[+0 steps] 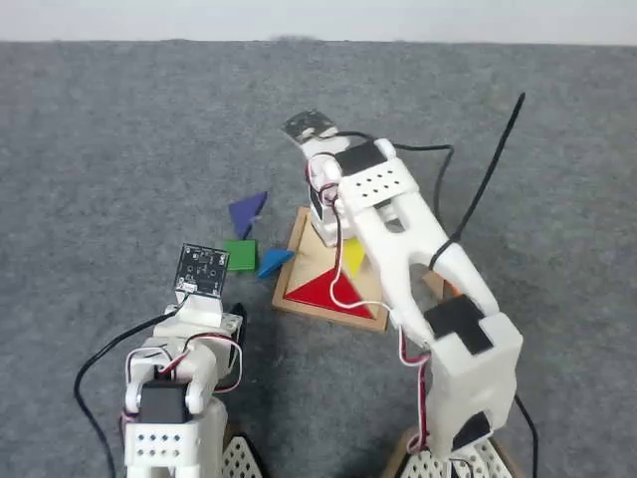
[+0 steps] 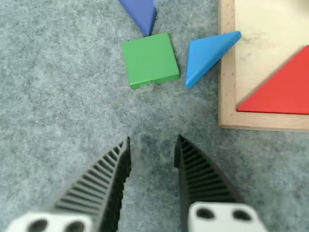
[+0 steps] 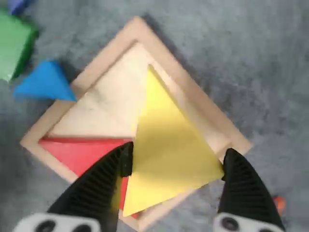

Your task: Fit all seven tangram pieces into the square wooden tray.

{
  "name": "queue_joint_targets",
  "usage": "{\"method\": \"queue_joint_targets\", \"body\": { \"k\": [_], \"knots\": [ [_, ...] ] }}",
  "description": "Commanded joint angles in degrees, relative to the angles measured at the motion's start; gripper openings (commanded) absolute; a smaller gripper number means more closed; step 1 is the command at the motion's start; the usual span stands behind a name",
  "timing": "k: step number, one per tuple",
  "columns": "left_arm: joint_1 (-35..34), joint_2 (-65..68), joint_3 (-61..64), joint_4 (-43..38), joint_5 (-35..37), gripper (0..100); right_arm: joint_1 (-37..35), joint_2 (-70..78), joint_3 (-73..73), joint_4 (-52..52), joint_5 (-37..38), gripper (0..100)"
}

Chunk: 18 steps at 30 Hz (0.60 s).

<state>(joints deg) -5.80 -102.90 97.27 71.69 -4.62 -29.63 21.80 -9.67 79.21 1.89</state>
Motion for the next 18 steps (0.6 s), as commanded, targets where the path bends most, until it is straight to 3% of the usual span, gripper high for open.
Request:
{"method": "queue_joint_targets", "body": {
  "k": [1,8,18],
  "knots": [
    [-0.09,-0.97,-0.92,0.26,-0.18,15,-0.57,2.95,-6.33,-0.48,-11.6,20.2],
    [-0.09,-0.97,-0.92,0.26,-0.18,15,-4.26,9.36,-13.27,-0.48,-26.99,20.3],
    [-0.09,-0.97,-0.92,0.26,-0.18,15,-8.75,9.71,-14.86,-0.48,-28.22,23.8]
  ]
}}
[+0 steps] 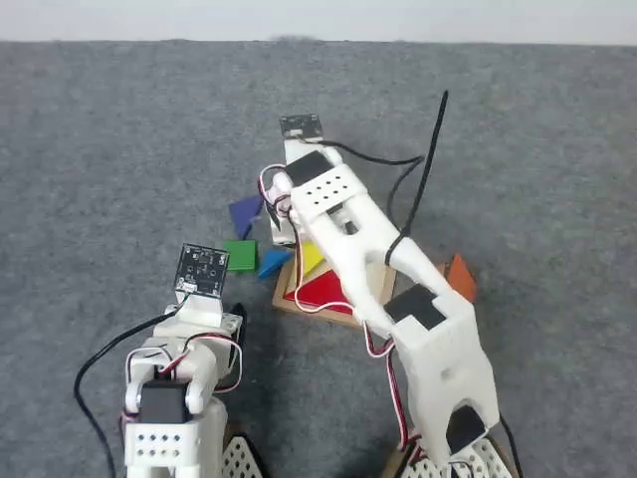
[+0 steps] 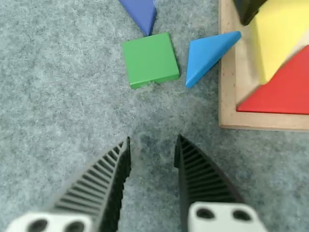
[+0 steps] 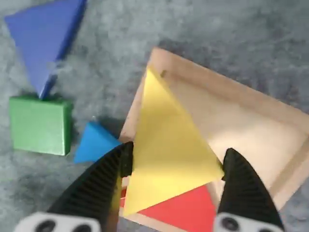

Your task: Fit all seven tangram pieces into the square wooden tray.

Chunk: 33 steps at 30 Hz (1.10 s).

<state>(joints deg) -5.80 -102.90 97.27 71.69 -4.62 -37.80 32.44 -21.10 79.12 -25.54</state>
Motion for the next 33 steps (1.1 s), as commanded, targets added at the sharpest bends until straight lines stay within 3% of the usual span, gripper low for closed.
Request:
{"method": "queue_joint_targets", "body": {
  "k": [1,6,16,23,27,33],
  "knots": [
    [-0.09,-0.97,-0.92,0.26,-0.18,15,-0.66,-0.92,-3.43,-0.4,-0.79,26.0],
    [-0.09,-0.97,-0.92,0.26,-0.18,15,-1.8,-0.92,-3.43,-0.57,-0.7,33.6],
    [-0.09,-0.97,-0.92,0.26,-0.18,15,-1.19,-2.51,-3.78,-0.31,2.2,33.6],
    [-0.09,-0.97,-0.92,0.26,-0.18,15,5.05,-16.22,2.11,-2.24,14.07,3.2],
    [-0.09,-0.97,-0.92,0.26,-0.18,15,6.37,-27.38,18.55,-12.35,18.11,0.7],
    [-0.09,-0.97,-0.92,0.26,-0.18,15,6.99,-40.13,51.78,-41.27,23.38,0.9]
  ]
}}
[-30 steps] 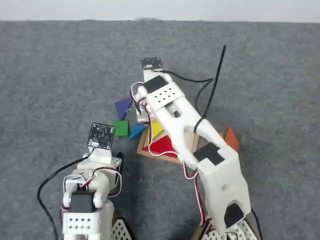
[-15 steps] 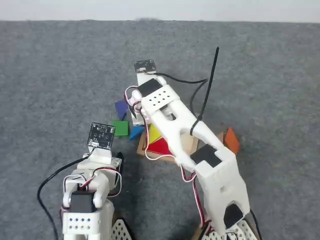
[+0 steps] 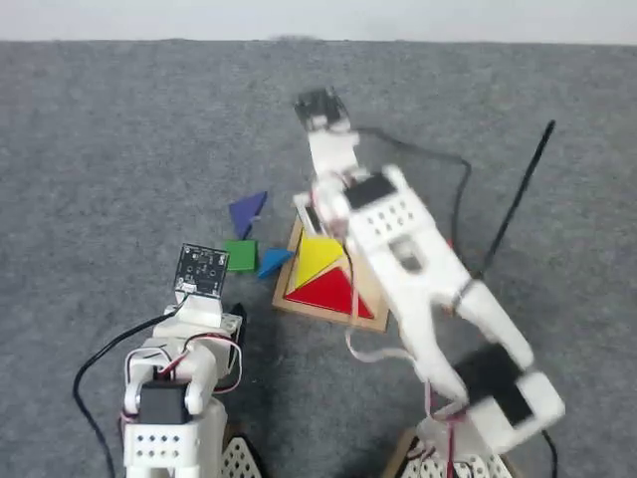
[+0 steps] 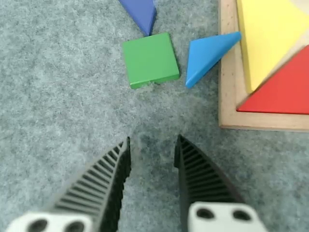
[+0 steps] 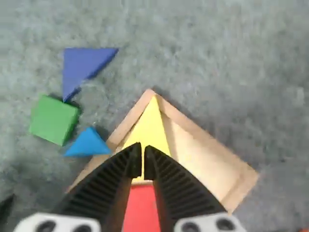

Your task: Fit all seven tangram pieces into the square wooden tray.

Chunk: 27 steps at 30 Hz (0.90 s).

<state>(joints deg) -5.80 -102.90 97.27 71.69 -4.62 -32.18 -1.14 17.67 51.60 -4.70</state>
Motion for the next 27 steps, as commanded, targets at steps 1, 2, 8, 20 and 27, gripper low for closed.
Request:
{"method": "queue_joint_targets", "body": {
  "k": [1,2,8,20,27],
  "knots": [
    [-0.09,-0.97,-0.92,0.26,-0.18,15,1.36,-6.2,13.98,-14.55,2.64,0.9],
    [-0.09,-0.97,-0.92,0.26,-0.18,15,1.36,-5.32,13.8,-14.46,2.73,0.9],
    [-0.09,-0.97,-0.92,0.26,-0.18,15,1.89,6.2,7.47,-12.26,2.73,0.7],
    [-0.09,-0.97,-0.92,0.26,-0.18,15,-3.21,11.12,3.43,-5.76,2.55,0.7],
    [-0.09,-0.97,-0.92,0.26,-0.18,15,-3.21,7.16,4.57,-4.44,1.23,0.7]
  ]
}}
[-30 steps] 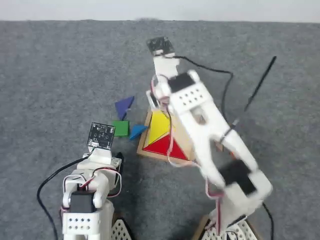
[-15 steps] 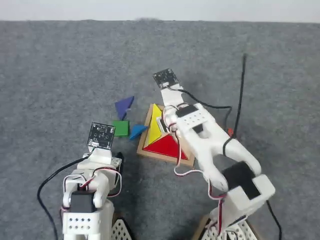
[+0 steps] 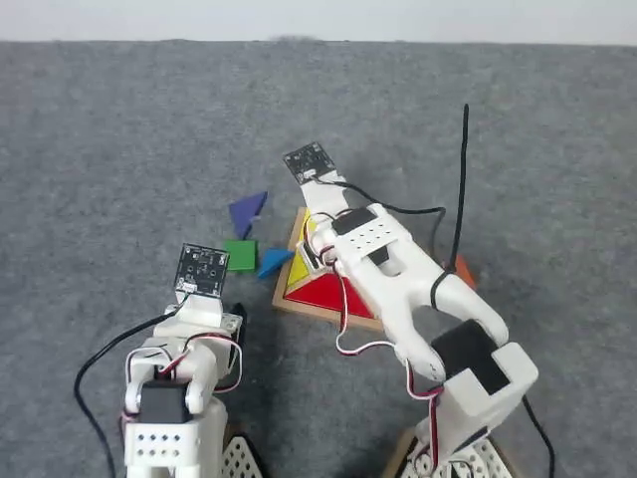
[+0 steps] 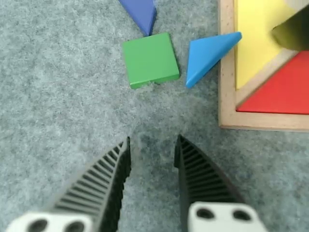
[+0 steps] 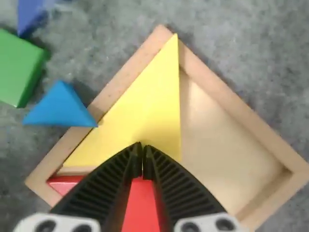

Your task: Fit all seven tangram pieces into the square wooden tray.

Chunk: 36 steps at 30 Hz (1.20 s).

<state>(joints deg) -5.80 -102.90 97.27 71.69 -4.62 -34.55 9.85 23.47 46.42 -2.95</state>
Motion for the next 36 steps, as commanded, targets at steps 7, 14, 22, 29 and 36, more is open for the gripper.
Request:
{"method": "queue_joint_targets", "body": {
  "k": [7,14,22,29,36],
  "knots": [
    [-0.09,-0.97,-0.92,0.26,-0.18,15,1.45,-14.29,1.58,-5.85,-0.35,0.9],
    [-0.09,-0.97,-0.92,0.26,-0.18,15,0.84,-1.63,-2.99,-7.78,0.97,0.6],
    [-0.09,-0.97,-0.92,0.26,-0.18,15,-1.36,-2.33,1.58,-2.68,0.88,0.6],
    [-0.09,-0.97,-0.92,0.26,-0.18,15,-2.68,-2.24,5.1,-1.89,0.88,0.6],
    [-0.09,-0.97,-0.92,0.26,-0.18,15,-2.33,-4.0,6.42,-1.45,0.88,0.6]
  ]
}}
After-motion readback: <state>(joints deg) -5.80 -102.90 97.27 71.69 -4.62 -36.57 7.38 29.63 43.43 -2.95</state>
